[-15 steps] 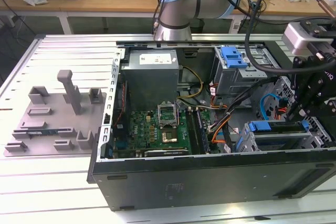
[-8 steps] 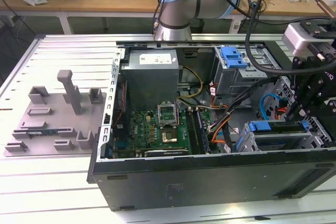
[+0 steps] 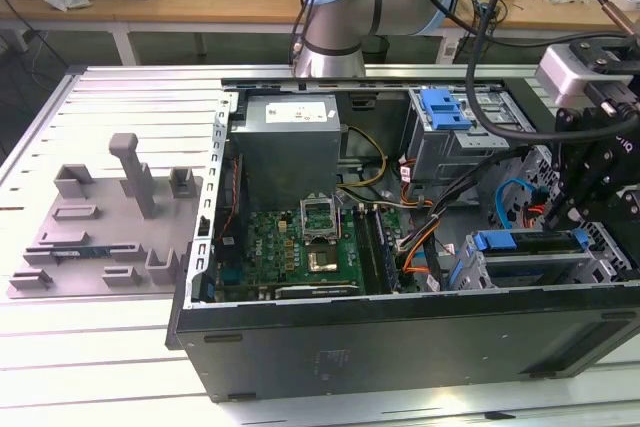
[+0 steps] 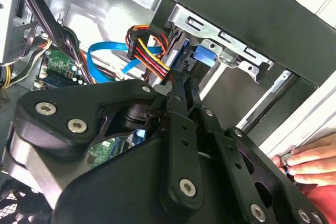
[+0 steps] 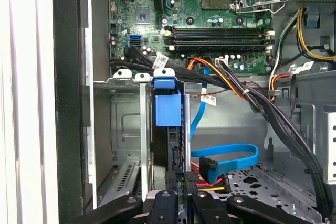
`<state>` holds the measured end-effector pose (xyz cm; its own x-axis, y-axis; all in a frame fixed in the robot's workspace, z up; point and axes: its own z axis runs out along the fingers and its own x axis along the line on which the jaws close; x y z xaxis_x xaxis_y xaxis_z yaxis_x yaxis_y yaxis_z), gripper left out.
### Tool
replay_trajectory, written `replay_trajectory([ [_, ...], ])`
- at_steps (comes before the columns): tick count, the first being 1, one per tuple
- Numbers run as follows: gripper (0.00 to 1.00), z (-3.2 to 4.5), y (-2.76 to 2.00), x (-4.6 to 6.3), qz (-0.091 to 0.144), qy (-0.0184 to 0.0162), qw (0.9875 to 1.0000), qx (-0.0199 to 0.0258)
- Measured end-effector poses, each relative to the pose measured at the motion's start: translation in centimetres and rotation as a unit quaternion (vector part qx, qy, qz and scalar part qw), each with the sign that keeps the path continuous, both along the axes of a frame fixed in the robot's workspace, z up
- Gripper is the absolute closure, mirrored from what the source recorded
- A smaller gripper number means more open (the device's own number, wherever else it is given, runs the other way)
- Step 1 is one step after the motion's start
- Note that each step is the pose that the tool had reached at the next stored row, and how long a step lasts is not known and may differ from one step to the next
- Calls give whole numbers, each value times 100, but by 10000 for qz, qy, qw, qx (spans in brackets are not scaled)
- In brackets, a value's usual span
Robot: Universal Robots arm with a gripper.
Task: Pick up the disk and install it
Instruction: 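Insert the first disk wire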
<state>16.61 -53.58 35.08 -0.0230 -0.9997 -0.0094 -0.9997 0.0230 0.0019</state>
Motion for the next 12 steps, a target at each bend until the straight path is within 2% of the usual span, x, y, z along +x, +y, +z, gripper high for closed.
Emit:
replay_trajectory([
  [12,83,-29,-2,1,0,0,10000,-1],
])
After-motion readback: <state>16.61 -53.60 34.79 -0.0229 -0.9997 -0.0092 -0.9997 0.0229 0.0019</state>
